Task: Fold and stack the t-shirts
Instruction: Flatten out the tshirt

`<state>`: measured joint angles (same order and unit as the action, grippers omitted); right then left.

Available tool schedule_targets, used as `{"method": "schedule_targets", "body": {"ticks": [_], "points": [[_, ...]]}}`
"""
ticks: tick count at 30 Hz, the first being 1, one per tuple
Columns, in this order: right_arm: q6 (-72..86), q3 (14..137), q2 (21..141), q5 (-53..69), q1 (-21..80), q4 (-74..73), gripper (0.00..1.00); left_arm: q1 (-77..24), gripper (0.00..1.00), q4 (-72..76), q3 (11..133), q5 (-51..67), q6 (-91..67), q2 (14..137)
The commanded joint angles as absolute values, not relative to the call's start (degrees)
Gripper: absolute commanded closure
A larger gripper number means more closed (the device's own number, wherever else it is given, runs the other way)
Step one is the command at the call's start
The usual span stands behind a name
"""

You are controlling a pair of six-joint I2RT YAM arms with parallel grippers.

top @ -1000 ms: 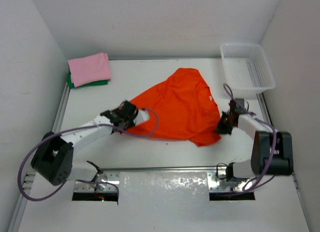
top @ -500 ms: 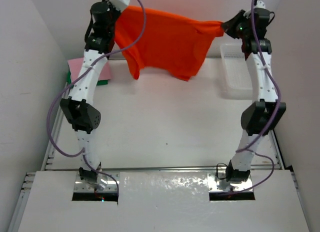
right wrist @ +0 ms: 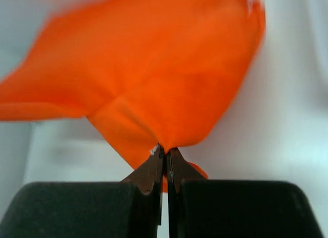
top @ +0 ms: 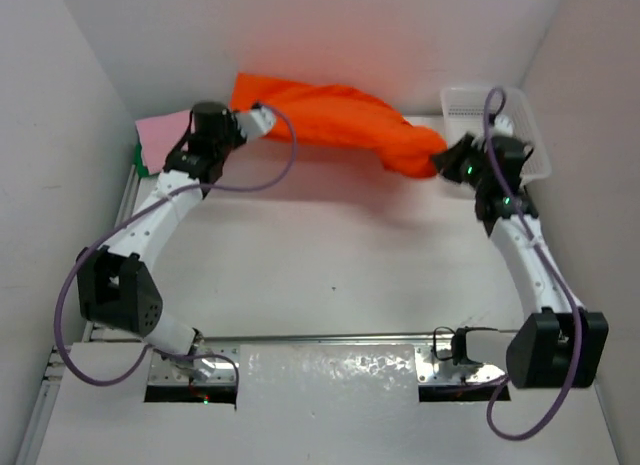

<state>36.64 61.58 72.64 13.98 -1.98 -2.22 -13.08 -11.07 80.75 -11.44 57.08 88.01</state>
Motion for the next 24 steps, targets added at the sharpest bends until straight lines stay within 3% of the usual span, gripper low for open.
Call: {"method": "schedule_targets", "body": {"ticks": [1,7,12,17,24], "points": [[36.1,44.3,64.7,13.5,-0.1,-0.7,1.00,-13.2,1.00,-19.1,66.9,-12.3,60.6,80.0],[37.7,23.9,52.6,11.2,8.5,-6.4,1.00,-14.2,1.00,-25.8,47.9,-12.0,56.6,71.0],[39.8,14.4,46.5,11.1,9.0,-7.4,1.00,-14.3,1.00,-28.2,37.6,-11.7,54.1,68.7],[38.9,15.0,50.1,12.1,9.1,-5.1,1.00,-14.4,0.98,-31.3,36.3,-10.3,52.6,67.6],[33.9,27.2,59.6,11.6,9.0,-5.4,1.00,-14.2,0.97,-30.7,40.5,-9.1,50.4,69.3]]}}
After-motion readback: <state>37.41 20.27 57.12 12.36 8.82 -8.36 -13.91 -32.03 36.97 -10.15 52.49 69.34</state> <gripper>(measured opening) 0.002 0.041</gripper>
